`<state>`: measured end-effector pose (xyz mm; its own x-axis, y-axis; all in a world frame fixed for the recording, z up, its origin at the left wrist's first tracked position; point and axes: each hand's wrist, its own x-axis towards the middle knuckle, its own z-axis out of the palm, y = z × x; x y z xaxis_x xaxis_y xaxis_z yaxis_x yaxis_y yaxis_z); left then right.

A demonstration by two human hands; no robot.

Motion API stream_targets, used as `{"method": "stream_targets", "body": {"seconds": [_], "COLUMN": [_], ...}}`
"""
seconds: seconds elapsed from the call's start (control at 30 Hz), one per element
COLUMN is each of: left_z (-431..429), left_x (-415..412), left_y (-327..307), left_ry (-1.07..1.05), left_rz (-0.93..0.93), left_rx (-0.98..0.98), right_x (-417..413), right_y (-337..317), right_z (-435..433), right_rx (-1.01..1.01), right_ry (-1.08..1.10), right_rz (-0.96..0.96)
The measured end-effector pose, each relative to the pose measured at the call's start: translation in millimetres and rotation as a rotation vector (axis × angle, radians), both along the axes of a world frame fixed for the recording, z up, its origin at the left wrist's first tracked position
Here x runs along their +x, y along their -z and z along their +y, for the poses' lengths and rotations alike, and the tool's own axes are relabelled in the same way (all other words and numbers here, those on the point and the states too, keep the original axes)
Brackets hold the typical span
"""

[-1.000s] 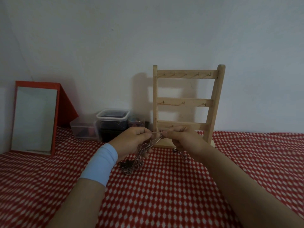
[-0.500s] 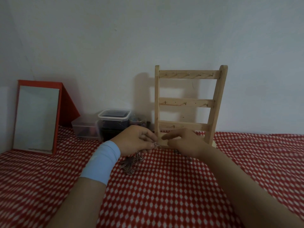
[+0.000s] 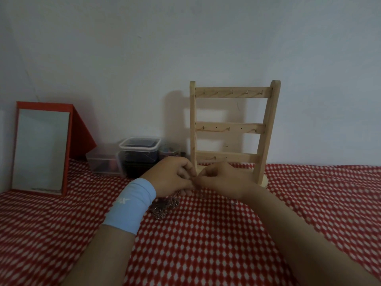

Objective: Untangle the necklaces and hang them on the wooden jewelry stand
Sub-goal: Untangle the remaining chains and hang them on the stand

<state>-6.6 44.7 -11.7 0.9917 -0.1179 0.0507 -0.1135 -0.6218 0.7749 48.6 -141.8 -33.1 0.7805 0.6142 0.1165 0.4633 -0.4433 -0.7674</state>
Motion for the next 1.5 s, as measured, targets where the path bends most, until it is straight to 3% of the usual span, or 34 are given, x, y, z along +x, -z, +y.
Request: {"method": "stream_targets", "body": {"seconds": [0.23, 0.43, 0.7, 0.87, 0.93, 1.07, 1.2, 1.3, 1.43, 1.5], "left_z": [4, 6, 10, 10, 9, 6, 9, 13, 17, 17], "left_x": [0, -3, -3, -2, -2, 0, 0, 1, 1, -1], "left_y": [2, 1, -1, -1, 0, 3, 6, 6, 2, 1], "left_ry": [-0.004, 0.074, 0.050, 0.060, 0.057, 0.015, -0.055, -0.102, -0.092, -0.051], "left_rz": [-0.011, 0.142, 0.160, 0.110, 0.094, 0.044, -0.057, -0.121, -0.118, -0.090], "left_rx": [0.029, -0.036, 0.179, 0.127, 0.112, 0.158, 0.244, 0.195, 0.127, 0.122], "right_x": [-2, 0, 0, -3, -4, -8, -7, 1, 5, 4], "right_y": [1, 0, 1, -4, -2, -1, -2, -2, 2, 0], "right_z": [-3, -4, -1, 0, 0, 3, -2, -8, -8, -4], "right_rx": [0.077, 0.026, -0.009, -0.257, -0.263, -0.070, -0.106, -0.092, -0.150, -0.018], "right_ry": [-0.017, -0.035, 0.152, 0.195, 0.248, 0.285, 0.210, 0.188, 0.319, 0.414], "right_rz": [0.020, 0.007, 0.001, -0.065, -0.062, 0.162, 0.090, 0.140, -0.029, -0.012]}}
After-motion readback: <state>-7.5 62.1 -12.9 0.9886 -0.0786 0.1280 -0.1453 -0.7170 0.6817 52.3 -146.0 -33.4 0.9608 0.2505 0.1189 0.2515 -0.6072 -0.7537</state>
